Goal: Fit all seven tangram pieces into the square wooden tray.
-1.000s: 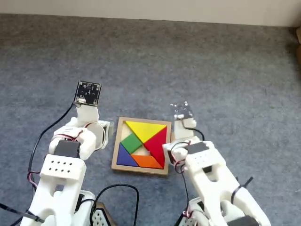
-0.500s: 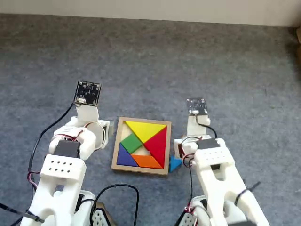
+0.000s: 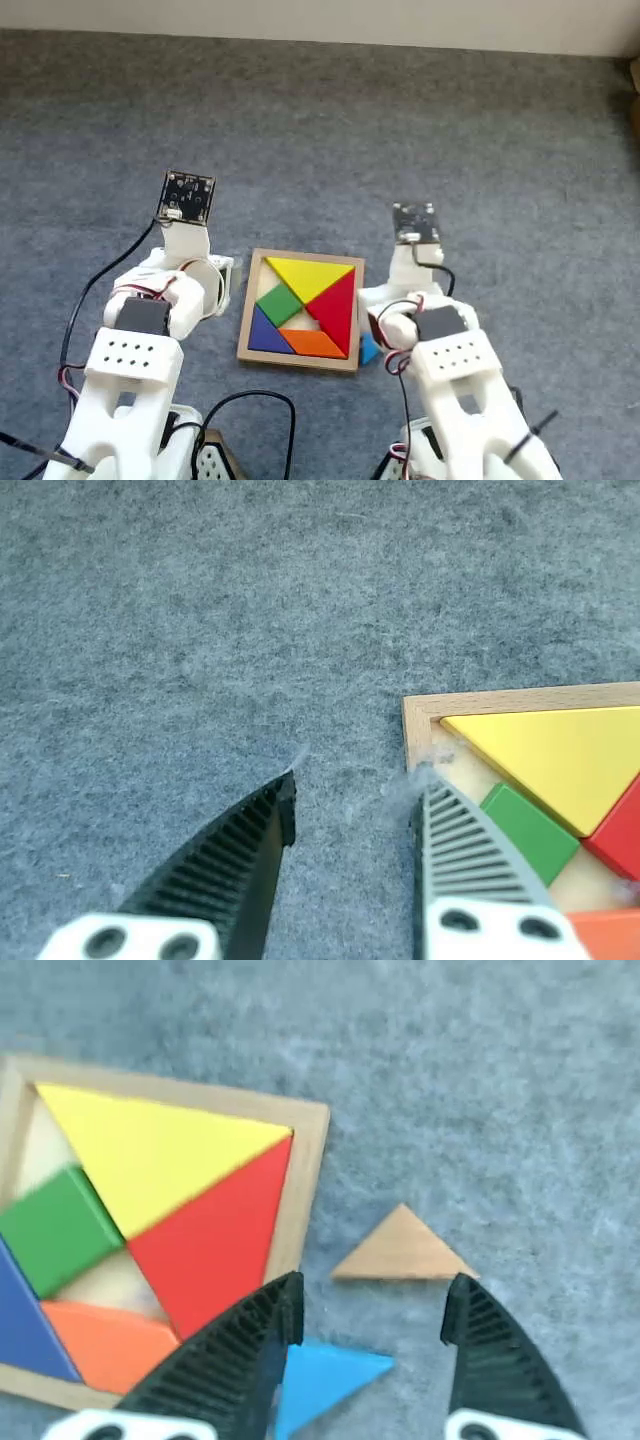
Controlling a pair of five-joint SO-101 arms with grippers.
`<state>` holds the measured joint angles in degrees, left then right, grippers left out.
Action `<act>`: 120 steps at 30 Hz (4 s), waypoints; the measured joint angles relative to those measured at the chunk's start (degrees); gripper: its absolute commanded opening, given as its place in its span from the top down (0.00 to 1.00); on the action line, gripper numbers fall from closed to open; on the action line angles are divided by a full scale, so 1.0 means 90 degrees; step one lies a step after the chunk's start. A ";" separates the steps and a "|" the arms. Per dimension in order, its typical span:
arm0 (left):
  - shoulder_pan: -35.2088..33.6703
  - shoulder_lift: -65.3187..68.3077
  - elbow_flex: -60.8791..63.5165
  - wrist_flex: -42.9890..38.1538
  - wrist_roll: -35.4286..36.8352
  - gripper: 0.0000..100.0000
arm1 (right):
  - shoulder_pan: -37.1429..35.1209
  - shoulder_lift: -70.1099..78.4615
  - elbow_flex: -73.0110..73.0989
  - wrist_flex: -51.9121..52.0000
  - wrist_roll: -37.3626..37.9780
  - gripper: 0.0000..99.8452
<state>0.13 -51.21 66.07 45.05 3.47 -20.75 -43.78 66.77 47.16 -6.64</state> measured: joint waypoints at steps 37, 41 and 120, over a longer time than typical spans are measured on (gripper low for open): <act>0.0000 0.0000 0.0078 -0.0020 0.0000 0.80 | 0.0391 0.4103 -0.2520 0.1446 0.7433 0.77; 0.0000 0.0000 0.0078 -0.0020 0.0000 0.80 | 0.0391 0.4659 -0.2872 0.1338 0.7463 0.77; 0.0000 0.0000 0.0078 -0.0020 -0.0010 0.80 | 0.0371 0.3829 -0.2549 0.0430 0.3341 0.88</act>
<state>0.13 -51.21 66.77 44.88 3.38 -17.41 -9.32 43.82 51.03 23.43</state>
